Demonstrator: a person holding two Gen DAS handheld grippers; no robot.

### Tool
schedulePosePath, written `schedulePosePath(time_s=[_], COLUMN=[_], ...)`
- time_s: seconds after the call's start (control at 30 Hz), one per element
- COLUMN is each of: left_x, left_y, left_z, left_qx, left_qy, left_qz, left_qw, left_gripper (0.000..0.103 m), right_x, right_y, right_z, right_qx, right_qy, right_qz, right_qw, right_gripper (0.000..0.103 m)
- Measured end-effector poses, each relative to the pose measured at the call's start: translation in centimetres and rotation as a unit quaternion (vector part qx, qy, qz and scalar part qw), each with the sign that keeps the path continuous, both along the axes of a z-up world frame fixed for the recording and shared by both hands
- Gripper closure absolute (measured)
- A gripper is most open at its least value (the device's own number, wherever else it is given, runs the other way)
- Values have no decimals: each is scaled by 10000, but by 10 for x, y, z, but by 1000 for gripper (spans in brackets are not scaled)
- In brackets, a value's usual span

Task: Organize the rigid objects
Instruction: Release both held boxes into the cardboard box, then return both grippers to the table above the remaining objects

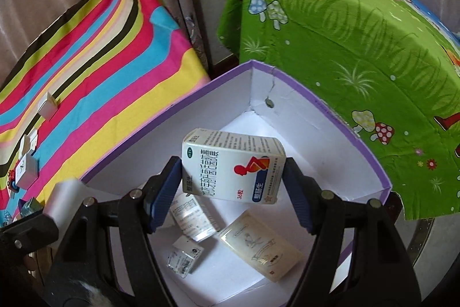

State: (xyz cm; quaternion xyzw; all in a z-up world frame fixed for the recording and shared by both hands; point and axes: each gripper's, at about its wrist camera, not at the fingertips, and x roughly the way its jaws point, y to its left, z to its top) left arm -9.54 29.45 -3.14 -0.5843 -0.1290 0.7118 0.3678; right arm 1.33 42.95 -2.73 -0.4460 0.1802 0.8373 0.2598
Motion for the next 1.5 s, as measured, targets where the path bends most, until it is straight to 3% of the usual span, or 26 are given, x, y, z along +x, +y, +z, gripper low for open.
schedulePosePath(time_s=[0.07, 0.17, 0.33, 0.47, 0.8, 0.93, 1.13, 1.37, 1.5], left_x=[-1, 0, 6, 11, 32, 38, 42, 43, 43], left_y=[-2, -5, -8, -16, -41, -51, -82, -139, -179], left_z=[0, 7, 27, 42, 81, 89, 91, 91, 86], left_qx=[111, 341, 434, 118, -71, -116, -160, -421, -460], left_qy=[-39, 141, 736, 1252, 2466, 2677, 2680, 2753, 2580], left_qz=[12, 48, -76, 36, 104, 130, 356, 917, 1239], left_qw=[9999, 9993, 9963, 9921, 9690, 9633, 9626, 9560, 9570], left_gripper=[0, 0, 0, 0, 0, 0, 0, 0, 0], right_x=[1, 1, 0, -1, 2, 2, -5, -14, -20], right_y=[0, -1, -1, -5, -22, -34, -58, -88, -112], right_z=[1, 5, 7, 14, 47, 58, 63, 64, 64], right_qx=[12, 91, 65, 197, 685, 962, 942, 699, 500], right_qy=[21, 65, 91, 166, 668, 870, 887, 938, 918], right_qz=[-6, -31, -80, -27, -66, -19, 619, 1102, 1409], right_qw=[10000, 9999, 9999, 9997, 9954, 9916, 9897, 9870, 9845], right_gripper=[12, 8, 7, 7, 6, 6, 6, 6, 6])
